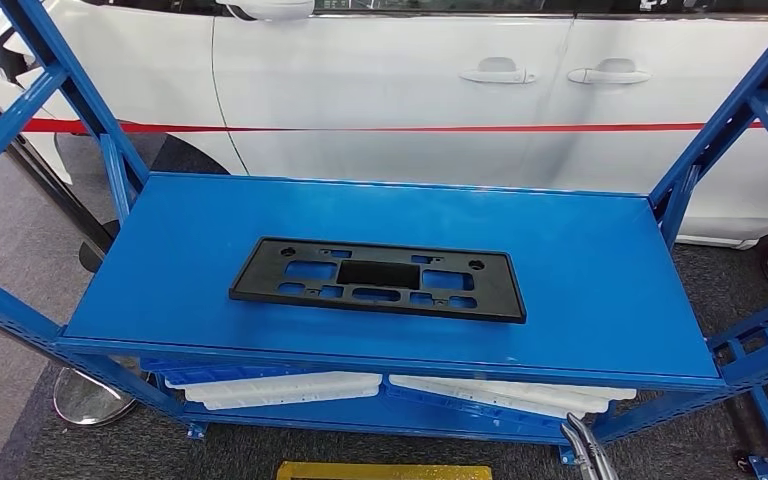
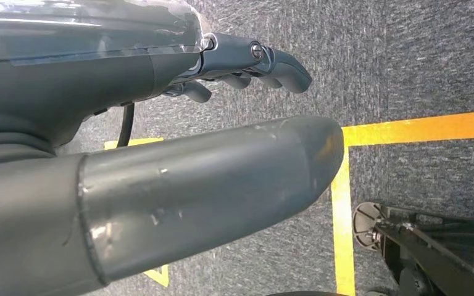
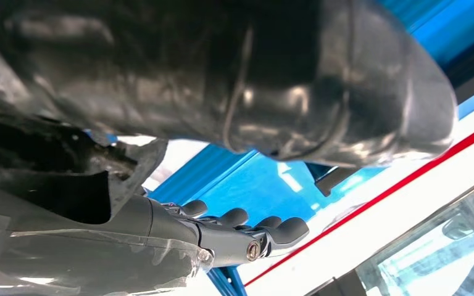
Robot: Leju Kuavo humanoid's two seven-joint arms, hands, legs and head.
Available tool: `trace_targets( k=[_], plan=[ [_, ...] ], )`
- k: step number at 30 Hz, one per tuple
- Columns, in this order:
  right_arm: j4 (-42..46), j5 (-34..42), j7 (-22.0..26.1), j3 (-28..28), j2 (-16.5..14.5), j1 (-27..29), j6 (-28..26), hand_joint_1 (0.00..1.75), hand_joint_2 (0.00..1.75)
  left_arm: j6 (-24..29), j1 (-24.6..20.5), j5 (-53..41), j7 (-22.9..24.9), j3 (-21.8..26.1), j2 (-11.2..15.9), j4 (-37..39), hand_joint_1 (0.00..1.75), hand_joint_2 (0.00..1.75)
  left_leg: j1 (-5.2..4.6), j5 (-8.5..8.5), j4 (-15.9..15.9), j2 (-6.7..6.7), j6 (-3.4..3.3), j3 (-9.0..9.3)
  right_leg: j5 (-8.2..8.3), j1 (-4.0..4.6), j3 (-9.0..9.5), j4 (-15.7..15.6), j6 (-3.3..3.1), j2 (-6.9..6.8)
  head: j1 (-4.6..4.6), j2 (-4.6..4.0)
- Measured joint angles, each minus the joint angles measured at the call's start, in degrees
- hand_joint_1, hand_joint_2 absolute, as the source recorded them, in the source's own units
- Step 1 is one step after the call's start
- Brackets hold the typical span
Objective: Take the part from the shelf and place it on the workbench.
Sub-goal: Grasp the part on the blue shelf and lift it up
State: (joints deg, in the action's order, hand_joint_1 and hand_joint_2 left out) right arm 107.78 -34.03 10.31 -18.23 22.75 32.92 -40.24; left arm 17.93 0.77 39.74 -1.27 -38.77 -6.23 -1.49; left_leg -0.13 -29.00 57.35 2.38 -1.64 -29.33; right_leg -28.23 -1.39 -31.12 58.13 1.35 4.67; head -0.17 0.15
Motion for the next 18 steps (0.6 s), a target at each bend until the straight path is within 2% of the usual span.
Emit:
trace_targets(
  k=[12,15,18],
  plan=[
    [-0.3,2.0,2.5,-1.8,0.1,-2.1,0.0,0.0,0.0,-0.1,0.0,0.7,1.3,-0.5,-0.4,0.0,0.0,0.0,0.0,0.0,0.0,-0.01,0.0,0.0,0.0,0.0,0.05,0.0,0.0,0.01,0.0,0.0],
    [-0.8,2.0,3.7,-4.1,0.4,-5.2,0.9,0.0,0.0,-0.5,-0.1,0.3,1.1,-1.1,-0.4,0.0,0.0,0.0,0.02,0.01,0.0,-0.04,0.01,0.0,0.03,0.01,0.05,0.0,-0.02,0.05,0.0,0.0],
    [-2.4,1.1,4.5,-7.9,0.5,-11.2,4.1,0.0,0.0,-0.8,-0.2,-0.3,0.5,-2.1,-0.4,0.0,0.0,0.0,0.04,0.03,0.0,-0.16,0.03,0.05,0.1,0.03,0.02,0.0,-0.08,0.17,0.0,0.0]
  ],
)
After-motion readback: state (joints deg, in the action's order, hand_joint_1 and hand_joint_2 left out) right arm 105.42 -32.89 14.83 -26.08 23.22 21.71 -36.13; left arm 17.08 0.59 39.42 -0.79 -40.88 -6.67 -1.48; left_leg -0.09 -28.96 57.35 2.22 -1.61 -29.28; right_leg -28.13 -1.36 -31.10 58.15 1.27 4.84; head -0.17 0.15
